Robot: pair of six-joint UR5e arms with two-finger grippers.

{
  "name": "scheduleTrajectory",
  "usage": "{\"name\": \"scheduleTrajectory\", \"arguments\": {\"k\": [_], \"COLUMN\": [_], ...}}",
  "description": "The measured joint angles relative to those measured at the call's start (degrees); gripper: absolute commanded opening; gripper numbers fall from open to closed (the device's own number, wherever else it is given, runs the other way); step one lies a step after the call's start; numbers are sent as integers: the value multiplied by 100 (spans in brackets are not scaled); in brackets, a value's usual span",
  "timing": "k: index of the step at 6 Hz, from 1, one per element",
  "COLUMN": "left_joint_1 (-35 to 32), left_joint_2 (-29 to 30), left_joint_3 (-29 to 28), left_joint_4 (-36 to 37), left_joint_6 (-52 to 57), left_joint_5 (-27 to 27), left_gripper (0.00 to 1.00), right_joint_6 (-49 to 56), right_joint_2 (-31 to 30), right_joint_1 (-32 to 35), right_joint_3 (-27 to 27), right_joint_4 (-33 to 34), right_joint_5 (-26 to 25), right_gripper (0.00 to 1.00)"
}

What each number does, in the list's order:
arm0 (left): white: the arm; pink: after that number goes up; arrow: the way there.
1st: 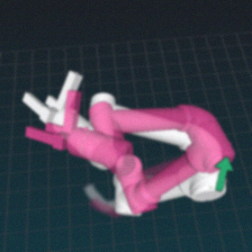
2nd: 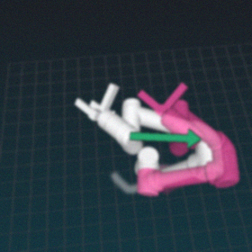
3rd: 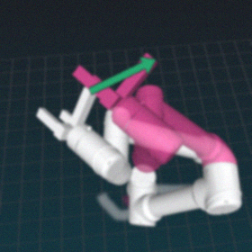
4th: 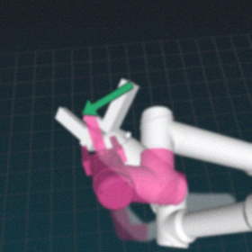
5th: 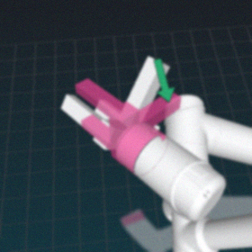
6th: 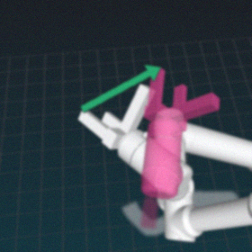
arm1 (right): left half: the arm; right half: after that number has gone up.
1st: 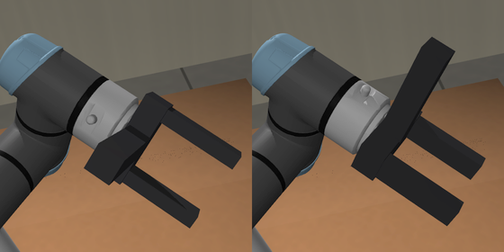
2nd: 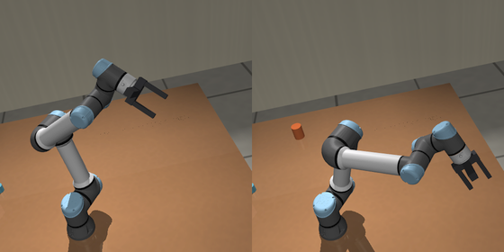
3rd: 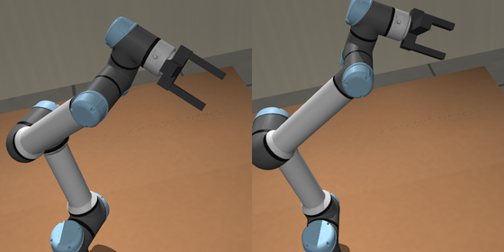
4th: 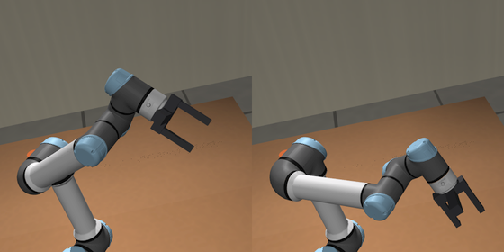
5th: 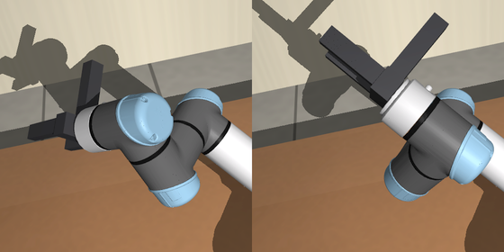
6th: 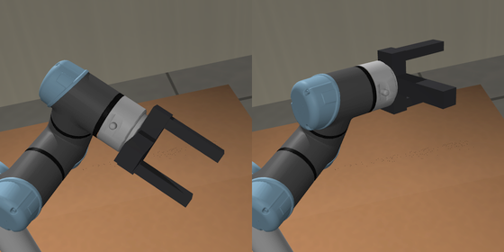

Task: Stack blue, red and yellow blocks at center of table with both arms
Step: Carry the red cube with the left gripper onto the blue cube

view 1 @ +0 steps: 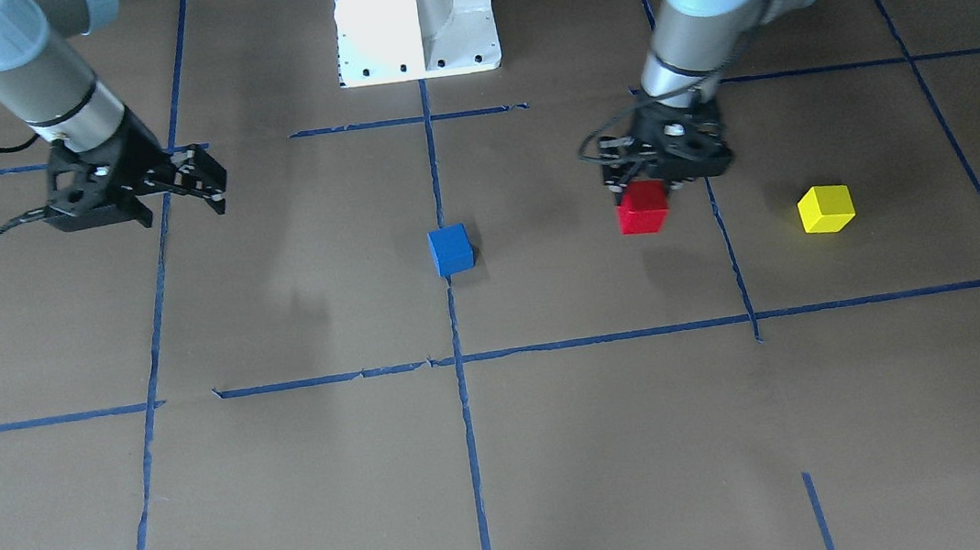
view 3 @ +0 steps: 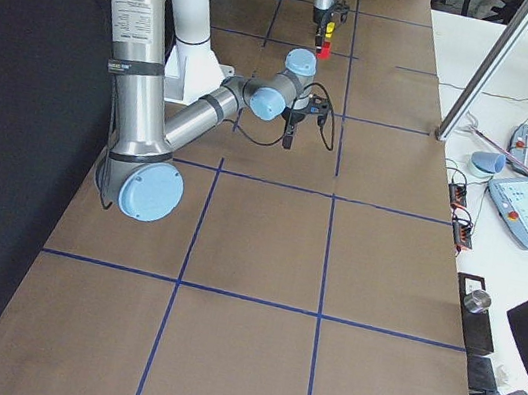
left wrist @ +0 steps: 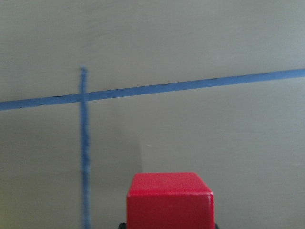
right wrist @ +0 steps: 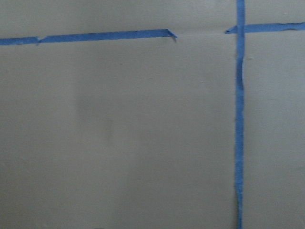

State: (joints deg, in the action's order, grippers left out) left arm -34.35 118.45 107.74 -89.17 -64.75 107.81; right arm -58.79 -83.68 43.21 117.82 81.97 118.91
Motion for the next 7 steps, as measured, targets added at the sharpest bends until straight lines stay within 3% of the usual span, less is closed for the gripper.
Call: {"name": "scheduleTrajectory", "arguments": {"k": [1, 3, 7], "left_joint_1": [212, 457, 512], "left_joint_2": [812, 2012, 2403], "left_joint_3": [-304, -1365, -2029], "left_joint_4": [632, 892, 804], "left_joint_6": [-489, -1049, -823], "left_joint_5": [9, 52, 62], "left_gripper": [0, 0, 1], "right_joint_6": [526, 1150, 1291], "right_joint_2": [-348, -701, -757], "right_joint_1": [227, 587, 647], "right_joint_3": [93, 121, 99], "right_joint_4": [-4, -8, -14], "right_joint_5": [21, 207, 276], "right_gripper": [100, 100, 100]}}
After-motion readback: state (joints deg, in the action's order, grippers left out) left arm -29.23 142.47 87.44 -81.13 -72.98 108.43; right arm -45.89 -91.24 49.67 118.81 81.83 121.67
